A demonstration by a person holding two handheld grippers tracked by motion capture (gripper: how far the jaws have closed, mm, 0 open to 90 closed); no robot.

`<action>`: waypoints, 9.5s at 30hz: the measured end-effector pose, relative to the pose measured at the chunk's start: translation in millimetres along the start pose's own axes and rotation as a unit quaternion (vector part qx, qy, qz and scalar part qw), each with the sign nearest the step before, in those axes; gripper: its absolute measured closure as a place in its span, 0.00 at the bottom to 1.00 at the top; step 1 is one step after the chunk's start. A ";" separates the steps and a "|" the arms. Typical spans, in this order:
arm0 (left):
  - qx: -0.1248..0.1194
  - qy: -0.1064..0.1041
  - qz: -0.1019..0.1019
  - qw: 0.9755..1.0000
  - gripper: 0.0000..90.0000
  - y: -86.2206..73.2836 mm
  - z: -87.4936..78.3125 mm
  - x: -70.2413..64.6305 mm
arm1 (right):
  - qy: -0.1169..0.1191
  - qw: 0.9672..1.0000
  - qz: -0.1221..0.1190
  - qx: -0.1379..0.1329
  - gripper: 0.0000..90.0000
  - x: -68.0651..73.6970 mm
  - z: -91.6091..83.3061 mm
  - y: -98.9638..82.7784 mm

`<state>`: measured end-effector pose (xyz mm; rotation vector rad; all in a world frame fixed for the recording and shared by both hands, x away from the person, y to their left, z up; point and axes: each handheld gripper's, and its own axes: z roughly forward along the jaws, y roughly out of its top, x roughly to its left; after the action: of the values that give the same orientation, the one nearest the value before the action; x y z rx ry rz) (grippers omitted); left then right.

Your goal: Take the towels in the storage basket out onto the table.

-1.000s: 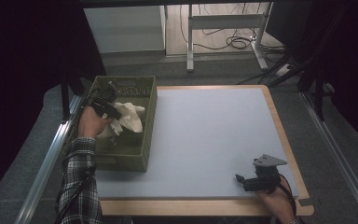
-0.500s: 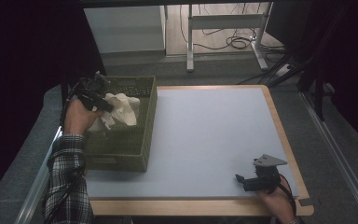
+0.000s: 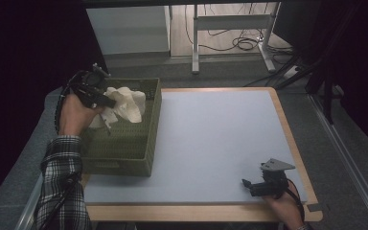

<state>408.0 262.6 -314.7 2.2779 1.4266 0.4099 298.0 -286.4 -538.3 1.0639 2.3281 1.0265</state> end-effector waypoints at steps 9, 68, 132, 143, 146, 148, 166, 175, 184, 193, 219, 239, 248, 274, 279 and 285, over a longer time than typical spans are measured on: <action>-0.011 -0.011 0.026 1.000 0.87 17.8 -6.8 -21.4 | 0.000 1.000 0.000 0.000 0.01 0.0 0.0 0.0; -0.006 -0.130 0.163 0.978 0.85 98.7 105.3 -199.9 | 0.002 1.000 0.000 0.001 0.01 0.0 -0.3 -0.1; -0.029 -0.229 0.178 0.957 0.28 -10.7 176.6 -260.2 | 0.002 1.000 -0.004 0.005 0.01 -0.2 -0.2 0.9; -0.038 -0.195 0.195 0.960 0.42 -22.2 198.2 -276.6 | 0.012 1.000 -0.012 0.001 0.32 0.3 -6.0 4.1; -0.038 -0.191 0.199 0.961 0.48 -26.3 204.7 -277.3 | 0.022 1.000 -0.018 -0.005 0.42 3.4 -8.0 9.6; -0.043 -0.188 0.202 0.960 0.50 -29.6 207.5 -277.7 | 0.042 0.999 -0.024 -0.014 0.50 6.9 -9.0 15.9; -0.064 -0.205 0.189 0.958 0.96 -35.1 206.6 -262.0 | 0.096 0.993 -0.068 0.010 0.99 21.4 32.0 46.2; -0.114 -0.198 0.165 0.960 0.96 -15.1 166.4 -235.4 | 0.099 0.993 -0.057 -0.014 0.99 1.4 5.7 79.0; -0.123 -0.067 0.065 0.988 0.72 37.1 156.0 -184.4 | 0.020 0.999 -0.027 -0.033 0.89 -49.5 10.0 153.9; -0.114 -0.110 0.029 0.987 0.45 29.2 162.8 -174.0 | 0.037 0.999 -0.001 -0.025 0.73 -58.0 14.0 142.1; -0.098 -0.206 0.079 0.971 0.78 -28.4 212.9 -230.5 | 0.063 0.997 -0.044 0.022 0.76 -16.4 49.5 69.3; -0.087 -0.232 0.089 0.965 0.77 -88.1 147.3 -213.8 | 0.024 0.999 -0.007 0.033 0.75 -44.1 -22.7 82.3; -0.094 -0.217 0.080 0.968 0.45 -100.7 146.1 -213.2 | 0.006 0.999 0.027 0.029 0.67 -65.9 -32.7 52.6; -0.114 -0.185 0.122 0.968 0.96 -126.4 170.8 -225.4 | 0.041 0.998 -0.021 0.036 0.98 -45.0 -16.0 20.6; -0.106 -0.196 0.122 0.967 0.95 -137.3 163.7 -225.7 | 0.062 0.998 -0.003 0.024 0.98 -36.9 -35.8 7.1; -0.097 -0.208 0.116 0.966 0.95 -151.1 153.1 -223.0 | 0.093 0.995 0.016 0.020 0.97 -24.4 -53.2 -14.7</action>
<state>264.4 90.1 -528.3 2.2078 0.8799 0.1192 274.9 -336.2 -513.3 1.0659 2.4962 1.1399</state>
